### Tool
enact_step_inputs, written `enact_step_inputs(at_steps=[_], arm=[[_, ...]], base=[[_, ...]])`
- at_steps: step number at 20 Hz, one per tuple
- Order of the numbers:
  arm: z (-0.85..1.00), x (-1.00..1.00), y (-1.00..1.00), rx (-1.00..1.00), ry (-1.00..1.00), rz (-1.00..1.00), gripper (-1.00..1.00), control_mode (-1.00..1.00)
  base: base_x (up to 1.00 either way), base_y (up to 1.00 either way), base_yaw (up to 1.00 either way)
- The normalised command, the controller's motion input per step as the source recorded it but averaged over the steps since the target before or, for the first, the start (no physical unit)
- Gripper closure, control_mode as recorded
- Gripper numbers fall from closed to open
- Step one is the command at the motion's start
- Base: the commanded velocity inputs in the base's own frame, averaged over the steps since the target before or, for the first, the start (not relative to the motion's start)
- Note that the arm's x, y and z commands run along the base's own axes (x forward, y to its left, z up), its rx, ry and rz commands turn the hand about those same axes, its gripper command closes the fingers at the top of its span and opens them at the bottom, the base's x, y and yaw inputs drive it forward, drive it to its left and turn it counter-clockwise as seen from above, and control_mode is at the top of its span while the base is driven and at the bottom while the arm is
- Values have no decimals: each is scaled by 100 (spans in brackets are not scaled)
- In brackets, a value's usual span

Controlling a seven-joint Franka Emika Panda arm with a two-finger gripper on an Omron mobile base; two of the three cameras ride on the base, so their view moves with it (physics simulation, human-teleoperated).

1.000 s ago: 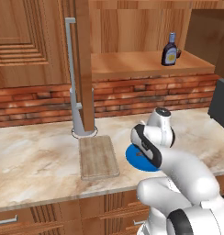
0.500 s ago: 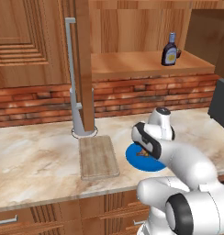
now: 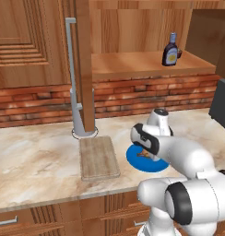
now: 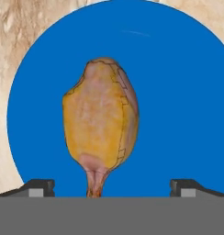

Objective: Pick the chicken drumstick from the plate and place it on the cutting board. Then pick the condiment bottle from the cabinet and place it next to the cutting board.

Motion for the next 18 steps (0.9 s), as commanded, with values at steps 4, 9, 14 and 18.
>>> enact_step_inputs(at_steps=[4,9,14,18], arm=[[-13,9,0,0,5,-4,-100,-100],[-10,9,-4,0,4,-2,-100,-100],[-9,10,-9,0,4,-1,-100,-100],[-11,8,-11,0,4,-1,-100,-100]], base=[[0,0,0],[0,0,0],[0,0,0],[0,0,0]])
